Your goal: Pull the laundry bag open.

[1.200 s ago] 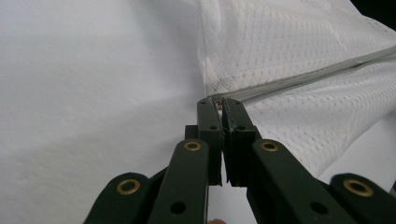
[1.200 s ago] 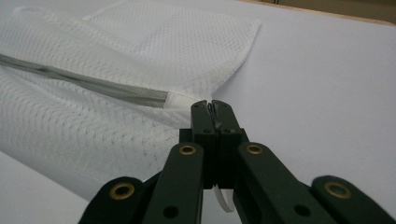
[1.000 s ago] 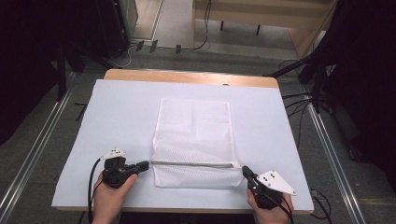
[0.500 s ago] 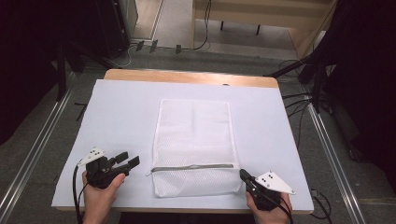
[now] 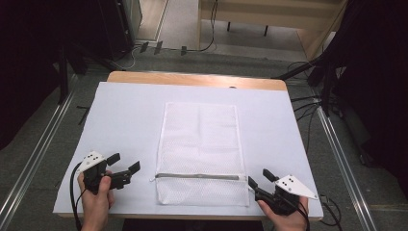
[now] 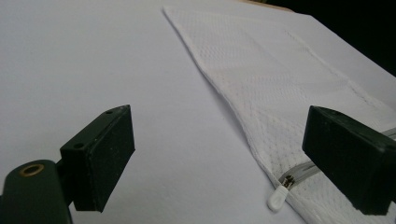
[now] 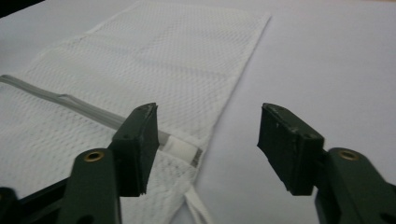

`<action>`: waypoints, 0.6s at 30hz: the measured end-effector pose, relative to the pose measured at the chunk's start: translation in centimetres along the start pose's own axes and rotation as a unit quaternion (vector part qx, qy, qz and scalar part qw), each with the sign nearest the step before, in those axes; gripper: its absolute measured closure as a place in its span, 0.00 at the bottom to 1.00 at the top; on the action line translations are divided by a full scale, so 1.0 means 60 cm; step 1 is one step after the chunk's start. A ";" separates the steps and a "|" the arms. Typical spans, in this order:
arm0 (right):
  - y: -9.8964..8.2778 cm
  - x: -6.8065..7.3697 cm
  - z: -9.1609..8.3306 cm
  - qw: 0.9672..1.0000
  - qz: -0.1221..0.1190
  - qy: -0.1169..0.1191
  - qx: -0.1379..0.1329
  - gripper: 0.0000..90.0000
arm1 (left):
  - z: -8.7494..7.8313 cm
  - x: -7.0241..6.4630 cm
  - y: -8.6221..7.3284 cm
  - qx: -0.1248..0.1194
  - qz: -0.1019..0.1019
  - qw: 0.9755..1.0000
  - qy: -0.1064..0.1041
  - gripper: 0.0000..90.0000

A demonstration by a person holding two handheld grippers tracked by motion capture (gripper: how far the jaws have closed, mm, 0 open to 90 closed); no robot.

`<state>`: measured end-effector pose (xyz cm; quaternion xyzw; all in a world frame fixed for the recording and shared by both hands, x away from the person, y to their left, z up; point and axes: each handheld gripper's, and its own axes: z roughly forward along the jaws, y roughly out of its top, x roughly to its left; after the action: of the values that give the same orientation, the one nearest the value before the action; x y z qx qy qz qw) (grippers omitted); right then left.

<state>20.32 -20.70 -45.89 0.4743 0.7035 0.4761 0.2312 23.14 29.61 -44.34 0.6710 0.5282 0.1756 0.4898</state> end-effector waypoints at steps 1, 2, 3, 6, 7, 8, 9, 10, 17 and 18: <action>0.001 -0.004 -0.001 1.000 -0.003 0.000 -0.002 0.37 | -0.001 0.002 0.001 -0.002 0.002 1.000 0.002 0.11; 0.003 -0.008 -0.002 1.000 -0.002 -0.001 -0.004 0.34 | -0.002 0.003 0.003 0.001 0.005 1.000 0.013 0.07; 0.004 -0.013 -0.003 1.000 -0.003 -0.010 -0.007 0.31 | -0.004 0.003 0.004 -0.001 0.008 1.000 0.017 0.00; 0.007 -0.025 -0.004 0.999 0.004 -0.042 -0.016 0.28 | -0.006 0.003 0.007 -0.003 0.023 0.999 0.038 0.00; 0.008 -0.031 -0.004 0.999 0.006 -0.045 -0.019 0.27 | -0.006 0.005 0.007 -0.003 0.027 0.999 0.037 0.00; 0.008 -0.036 -0.005 0.999 0.010 -0.041 -0.019 0.26 | -0.005 0.008 0.007 -0.003 0.027 0.999 0.031 0.00; 0.009 -0.040 -0.005 0.999 0.008 -0.040 -0.021 0.25 | -0.005 0.011 0.006 -0.003 0.029 0.999 0.031 0.00; 0.010 -0.046 -0.006 0.999 0.007 -0.040 -0.021 0.25 | -0.006 0.013 0.005 -0.004 0.033 0.999 0.032 0.00; 0.013 -0.097 -0.021 0.998 0.028 -0.039 -0.035 0.23 | -0.020 0.036 0.006 -0.021 0.043 0.998 0.033 0.00; 0.013 -0.105 -0.023 0.998 0.032 -0.040 -0.036 0.23 | -0.022 0.039 0.006 -0.021 0.043 0.998 0.033 0.00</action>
<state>22.38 -26.82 -45.39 0.5071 0.6601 0.4890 0.2609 23.26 32.31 -44.11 0.6769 0.5105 0.2294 0.4780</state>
